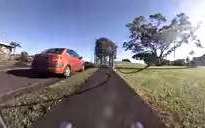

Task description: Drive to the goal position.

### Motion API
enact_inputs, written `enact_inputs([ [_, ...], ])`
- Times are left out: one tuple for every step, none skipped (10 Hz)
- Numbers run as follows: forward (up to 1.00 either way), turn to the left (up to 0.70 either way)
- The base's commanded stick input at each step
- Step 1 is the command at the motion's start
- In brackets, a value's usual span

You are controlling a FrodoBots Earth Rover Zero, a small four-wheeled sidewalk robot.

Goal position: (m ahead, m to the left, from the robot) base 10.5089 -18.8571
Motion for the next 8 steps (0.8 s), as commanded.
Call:
enact_inputs([
  [0.70, 0.00],
  [0.70, 0.00],
  [0.70, 0.00],
  [0.70, 0.00],
  [0.70, 0.00],
  [0.70, 0.00],
  [0.70, 0.00],
  [0.70, 0.00],
])
